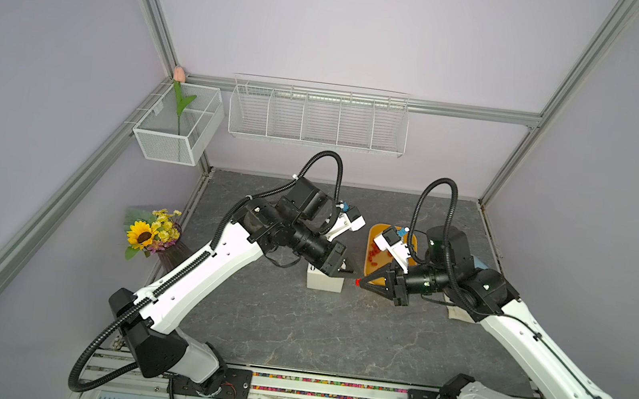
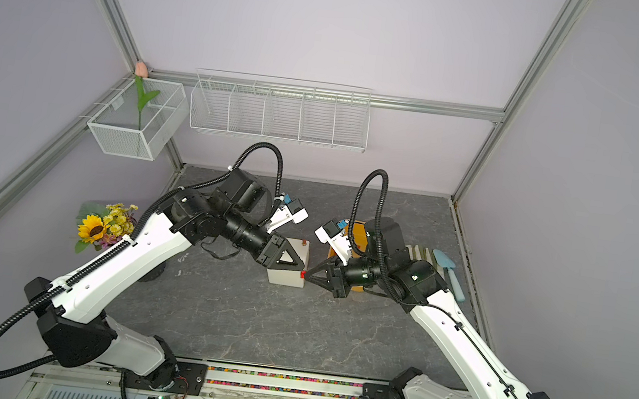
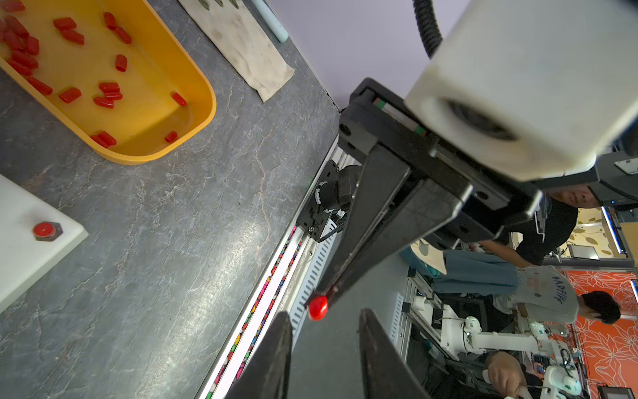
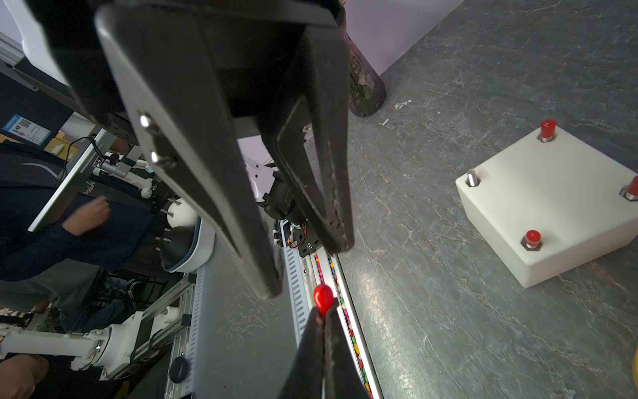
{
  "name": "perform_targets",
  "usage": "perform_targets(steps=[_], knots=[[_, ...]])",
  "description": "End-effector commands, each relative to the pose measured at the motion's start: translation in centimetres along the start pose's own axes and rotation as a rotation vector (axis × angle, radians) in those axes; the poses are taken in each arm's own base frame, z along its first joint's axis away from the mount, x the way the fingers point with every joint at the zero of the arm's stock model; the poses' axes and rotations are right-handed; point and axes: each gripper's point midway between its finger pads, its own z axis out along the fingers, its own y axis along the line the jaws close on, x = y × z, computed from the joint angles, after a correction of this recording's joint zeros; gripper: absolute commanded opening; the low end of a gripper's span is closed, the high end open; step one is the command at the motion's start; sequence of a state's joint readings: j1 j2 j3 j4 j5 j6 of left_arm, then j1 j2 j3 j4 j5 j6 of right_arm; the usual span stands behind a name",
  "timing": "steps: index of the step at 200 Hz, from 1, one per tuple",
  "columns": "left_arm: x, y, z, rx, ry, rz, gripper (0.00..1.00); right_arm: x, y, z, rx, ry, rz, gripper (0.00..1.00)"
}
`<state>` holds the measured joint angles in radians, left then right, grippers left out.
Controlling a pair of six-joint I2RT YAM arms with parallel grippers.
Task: Cover the protruding screws with screw protection sleeves
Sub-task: Attach the screw protection sleeve to the screw.
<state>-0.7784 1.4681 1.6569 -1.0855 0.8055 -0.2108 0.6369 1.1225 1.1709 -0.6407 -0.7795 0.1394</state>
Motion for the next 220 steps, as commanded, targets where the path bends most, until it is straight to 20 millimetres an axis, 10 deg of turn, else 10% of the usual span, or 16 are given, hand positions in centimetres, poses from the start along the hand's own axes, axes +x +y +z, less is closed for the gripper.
perform_targets(steps=[1, 100, 220], knots=[[0.8, -0.3, 0.0, -0.008, 0.046, 0.027, 0.32, -0.1, 0.9, 0.0, -0.028, 0.016, -0.031, 0.06], [1.2, -0.6, 0.3, -0.023, 0.070, 0.044, 0.05, -0.1, 0.9, -0.1, -0.018, 0.013, -0.039, 0.06], [1.2, -0.5, 1.4, -0.035, 0.089, 0.054, 0.21, -0.1, 1.7, -0.4, -0.039, 0.002, -0.051, 0.06]])
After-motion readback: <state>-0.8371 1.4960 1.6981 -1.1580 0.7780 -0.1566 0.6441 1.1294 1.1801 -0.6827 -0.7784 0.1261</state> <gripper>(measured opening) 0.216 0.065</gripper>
